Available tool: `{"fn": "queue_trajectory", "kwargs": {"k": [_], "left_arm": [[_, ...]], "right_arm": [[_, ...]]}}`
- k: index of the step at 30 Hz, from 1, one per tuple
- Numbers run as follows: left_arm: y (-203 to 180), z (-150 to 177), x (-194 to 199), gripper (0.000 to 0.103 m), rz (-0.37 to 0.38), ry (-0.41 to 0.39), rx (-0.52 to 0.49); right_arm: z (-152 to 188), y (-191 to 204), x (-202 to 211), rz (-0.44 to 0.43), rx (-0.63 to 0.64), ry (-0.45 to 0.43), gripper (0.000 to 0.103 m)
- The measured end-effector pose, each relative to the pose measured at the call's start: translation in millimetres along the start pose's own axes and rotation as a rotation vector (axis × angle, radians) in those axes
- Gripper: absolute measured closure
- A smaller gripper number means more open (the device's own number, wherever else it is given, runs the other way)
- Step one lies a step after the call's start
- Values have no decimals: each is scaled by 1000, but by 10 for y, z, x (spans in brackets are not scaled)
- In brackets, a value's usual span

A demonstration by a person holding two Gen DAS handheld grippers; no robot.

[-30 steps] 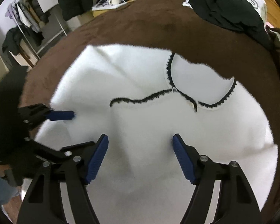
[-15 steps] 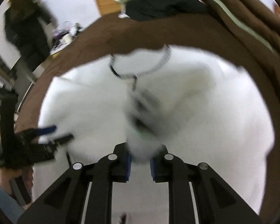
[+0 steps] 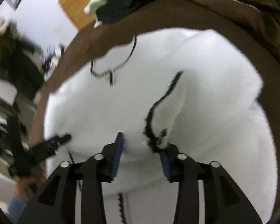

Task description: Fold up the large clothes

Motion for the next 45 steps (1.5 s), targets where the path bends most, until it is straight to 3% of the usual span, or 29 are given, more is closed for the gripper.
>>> {"fn": "queue_trajectory", "kwargs": {"k": [3,5,7,8,9,10,14,19,23,32,34,36,39,45], "left_arm": [[14,-5,40,23,18,-1,22],[26,-30,66,23,16,-3,24],[41,-52,76,23,14,-7,23],[54,-70,84,23,14,-8,21],[55,-83,89,23,13,-7,21],[55,-95,97,23,17,-5,23],[10,-107,147,22,36,-15,9],[28,-23,-75,20,32,44,17],[-56,40,-159,17,-8,28,-52],[-76,41,-184,16,-11,4,-35],[-74,47,-157,16,-11,3,-31],[-64,33,-104,17,-17,-7,-19],[-92,50,20,17,-30,-20,-13],[-169,247,407,16,-48,-28,-29]], "right_arm": [[-159,-61,29,26,-26,-41,55],[-226,-128,-110,26,-55,1,45],[-237,-187,-268,42,-68,36,46],[-231,-213,-353,50,-65,49,61],[-206,-243,-352,50,-65,52,82],[-206,-254,-334,31,-76,47,86],[-126,-225,-146,83,-82,14,88],[51,-268,-300,156,-53,56,84],[25,-312,-344,144,-67,64,83],[14,-310,-319,124,-32,75,81],[10,-312,-292,106,-31,80,77],[-6,-294,-241,73,-26,99,52],[-20,-181,-74,88,33,91,32],[20,-20,482,2,111,33,22]]}}
Point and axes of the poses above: each gripper's, at about its wrist camera, not at the fingertips, and x roughly against the way its jaws point, y to its left, z to its underside, the point moved 3 cm from there along -x, roughly the way its jaws point, and after that the axes turned 2 degrees about -y, right-handed, at the moved point
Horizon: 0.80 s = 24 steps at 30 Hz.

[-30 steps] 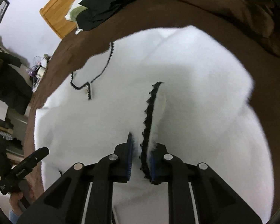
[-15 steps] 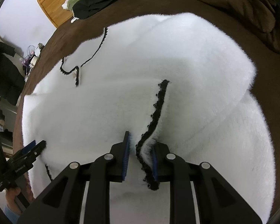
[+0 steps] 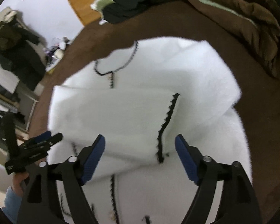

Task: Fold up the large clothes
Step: 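Grasp the cardigan hem with the left tool while the right tool holds the hem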

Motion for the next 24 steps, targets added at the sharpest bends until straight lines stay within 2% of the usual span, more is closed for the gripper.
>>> {"fn": "queue_trajectory", "kwargs": {"k": [3,7,12,19,24], "left_arm": [[-22,165,233,16,-15,11,10],[-48,472,548,16,-28,23,17],[-58,1058,860,16,-14,55,48],[94,1830,987,16,-35,86,173],[176,2156,888,16,-56,112,216]], "right_arm": [[83,8,256,-34,58,-14,22],[275,-120,511,-90,83,24,22],[724,-498,753,-102,127,98,21],[1384,-1222,898,-69,54,162,21],[1576,-1489,909,-78,-2,165,21]]}}
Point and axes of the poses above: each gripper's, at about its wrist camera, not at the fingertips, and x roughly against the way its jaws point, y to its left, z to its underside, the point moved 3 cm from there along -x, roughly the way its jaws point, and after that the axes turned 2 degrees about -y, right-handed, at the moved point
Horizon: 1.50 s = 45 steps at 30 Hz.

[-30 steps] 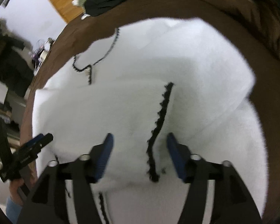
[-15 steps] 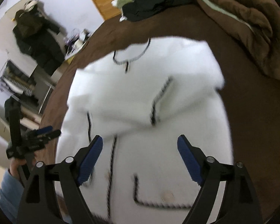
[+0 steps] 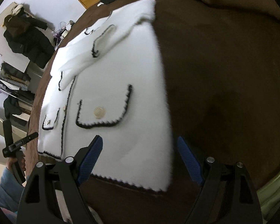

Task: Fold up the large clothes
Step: 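Grasp the cardigan hem with the left tool while the right tool holds the hem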

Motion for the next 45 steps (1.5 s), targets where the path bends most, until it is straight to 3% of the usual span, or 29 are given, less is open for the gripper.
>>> {"fn": "queue_trajectory", "kwargs": {"k": [3,8,14,18,22,25,27,32,34,36,45], "left_arm": [[69,77,-60,16,-25,6,17],[293,193,-187,16,0,27,129],[241,252,-235,16,-40,24,88],[240,266,-235,16,15,18,133],[144,289,-243,16,44,31,109],[62,266,-238,16,64,29,96],[14,258,-217,24,65,22,96],[-4,240,-177,71,-21,24,78],[-11,214,-157,80,-15,25,99],[-44,180,-127,85,-17,15,93],[-102,120,316,86,-42,-81,2]], "right_arm": [[74,-101,-6,-26,-40,13,21],[138,-213,-107,-82,-111,19,21],[116,-157,-115,-77,-97,20,21],[131,4,-188,-122,-78,39,22],[134,190,-270,-153,-59,40,22],[130,315,-318,-178,-64,38,32],[136,378,-363,-172,-59,43,47],[135,501,-390,-114,-22,31,74],[116,529,-370,-71,-1,25,83],[101,536,-334,-60,6,17,86],[26,669,138,-47,77,-90,89]]}}
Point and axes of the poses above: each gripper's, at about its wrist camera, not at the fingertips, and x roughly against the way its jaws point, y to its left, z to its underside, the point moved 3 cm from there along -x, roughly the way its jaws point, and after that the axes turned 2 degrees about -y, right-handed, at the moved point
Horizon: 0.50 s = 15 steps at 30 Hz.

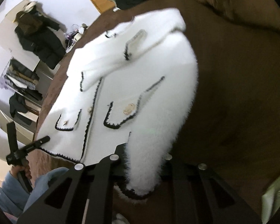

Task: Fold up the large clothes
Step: 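Grasp the cardigan hem with the left tool while the right tool holds the hem, then lift the hem with both tools and fold it toward the collar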

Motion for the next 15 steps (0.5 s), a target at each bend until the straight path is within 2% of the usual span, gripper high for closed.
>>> {"fn": "queue_trajectory", "kwargs": {"k": [10,15], "left_arm": [[-29,-196,602,87,-4,-152,-21],[20,-175,1020,87,6,-195,-30]], "right_arm": [[-179,414,636,-20,96,-137,90],[-144,496,948,-13,128,-145,90]]}}
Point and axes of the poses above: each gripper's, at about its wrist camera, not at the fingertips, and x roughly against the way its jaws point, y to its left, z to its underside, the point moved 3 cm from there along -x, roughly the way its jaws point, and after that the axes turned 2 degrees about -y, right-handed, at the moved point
